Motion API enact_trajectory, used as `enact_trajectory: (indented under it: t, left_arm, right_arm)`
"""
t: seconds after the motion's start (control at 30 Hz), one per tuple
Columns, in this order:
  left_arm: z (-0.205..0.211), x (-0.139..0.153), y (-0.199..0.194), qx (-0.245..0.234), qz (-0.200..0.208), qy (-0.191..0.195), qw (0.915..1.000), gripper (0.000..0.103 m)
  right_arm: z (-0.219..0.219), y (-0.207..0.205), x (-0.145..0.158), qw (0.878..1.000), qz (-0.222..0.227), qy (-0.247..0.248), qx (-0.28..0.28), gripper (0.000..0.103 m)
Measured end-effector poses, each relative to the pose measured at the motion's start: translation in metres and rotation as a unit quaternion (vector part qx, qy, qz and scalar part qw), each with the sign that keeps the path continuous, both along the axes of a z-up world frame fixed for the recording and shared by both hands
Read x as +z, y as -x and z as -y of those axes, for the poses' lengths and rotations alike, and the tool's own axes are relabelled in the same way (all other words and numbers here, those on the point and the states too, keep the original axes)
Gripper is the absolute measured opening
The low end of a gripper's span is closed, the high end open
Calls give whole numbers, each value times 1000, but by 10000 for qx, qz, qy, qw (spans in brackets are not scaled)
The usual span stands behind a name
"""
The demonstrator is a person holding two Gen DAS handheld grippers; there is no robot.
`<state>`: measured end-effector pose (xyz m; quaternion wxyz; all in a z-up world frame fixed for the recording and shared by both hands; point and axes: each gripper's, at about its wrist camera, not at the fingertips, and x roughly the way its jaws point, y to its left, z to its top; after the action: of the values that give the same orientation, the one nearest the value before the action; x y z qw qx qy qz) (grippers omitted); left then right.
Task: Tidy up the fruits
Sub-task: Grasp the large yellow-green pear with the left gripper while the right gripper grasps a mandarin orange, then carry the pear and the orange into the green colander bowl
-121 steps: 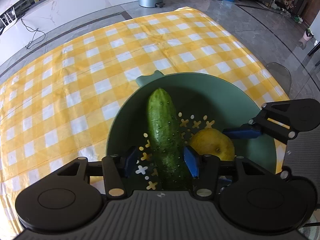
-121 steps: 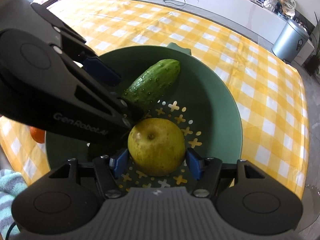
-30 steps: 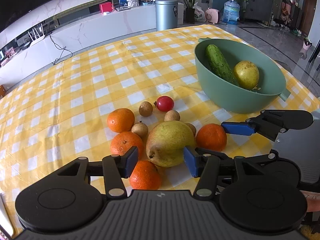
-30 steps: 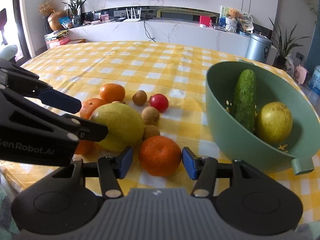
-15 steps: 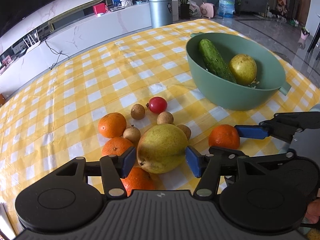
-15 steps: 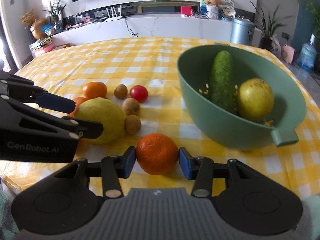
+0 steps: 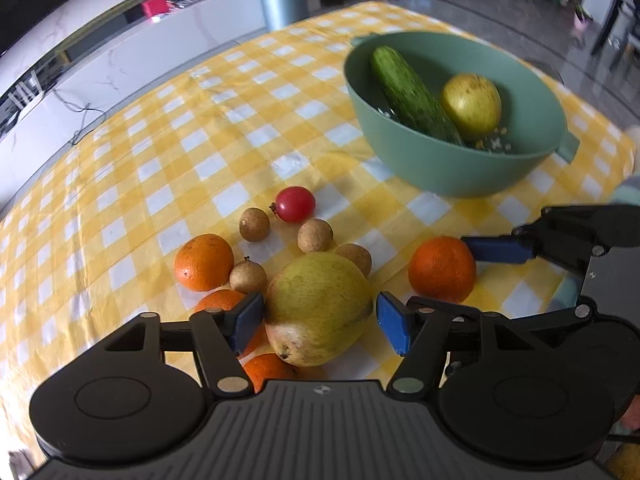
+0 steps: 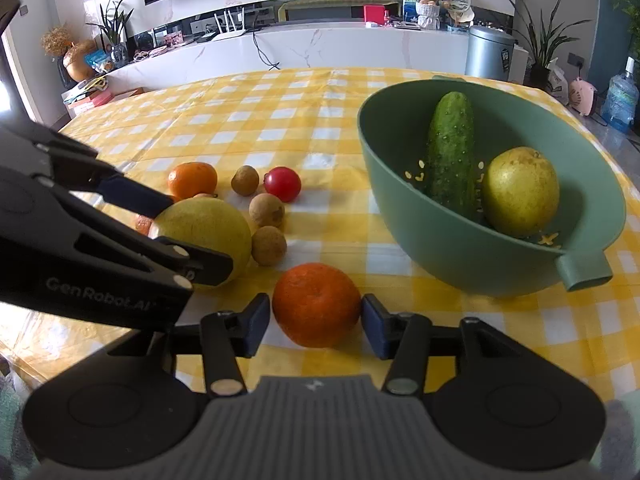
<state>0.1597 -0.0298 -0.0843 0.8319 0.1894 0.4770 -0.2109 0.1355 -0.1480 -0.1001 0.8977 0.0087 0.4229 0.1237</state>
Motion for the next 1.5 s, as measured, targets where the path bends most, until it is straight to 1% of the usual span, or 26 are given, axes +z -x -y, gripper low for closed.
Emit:
enact_trajectory:
  t: [0.2,0.33,0.43,0.53,0.73,0.83,1.03,1.13,1.27,1.33,1.43,1.5]
  left_arm:
    - [7,-8,-11,-106,-288,-272,9992,75]
    - [11,-9,-14,-95,-365,-438,9983,73]
    - [14,-9,-14,-59,-364,-512,9980,72]
    - [14,-9,-13,43,-336,-489,9982,71]
    - [8,-6,-8,375,-230,-233,9988,71]
    - [6,-2,-3,679,-191,-17,9975,71]
    - [8,13,13,871,89,310,9957,71]
    - [6,23,21,1052,216,501,9930,71]
    - [-1,41,32,1303,369,951,9862,71]
    - [-1,50,37,1339,469,1097,9838,71]
    - [1,65,43,1315,614,1241,9816,71]
    - [3,74,46,1281,671,1366,9800,71]
  right_arm:
    - [0,-1,-1,10000,-20,37,6,53]
    - [-1,-2,-2,10000,-36,56,2,51]
    - [-1,-2,-2,10000,-52,40,20,46]
    - [-1,-3,-2,10000,-56,33,7,45]
    - [3,-1,0,9999,-13,-97,-42,44]
    - [4,1,1,9999,37,-106,-31,44]
    - [14,6,6,9992,66,-357,-140,43]
    - [18,9,10,9986,129,-504,-137,43]
    - [21,19,20,9981,229,-565,-79,43]
    - [25,26,26,9977,262,-628,-42,43]
    - [35,36,40,9955,331,-883,29,43]
    - [41,42,52,9948,474,-896,48,43]
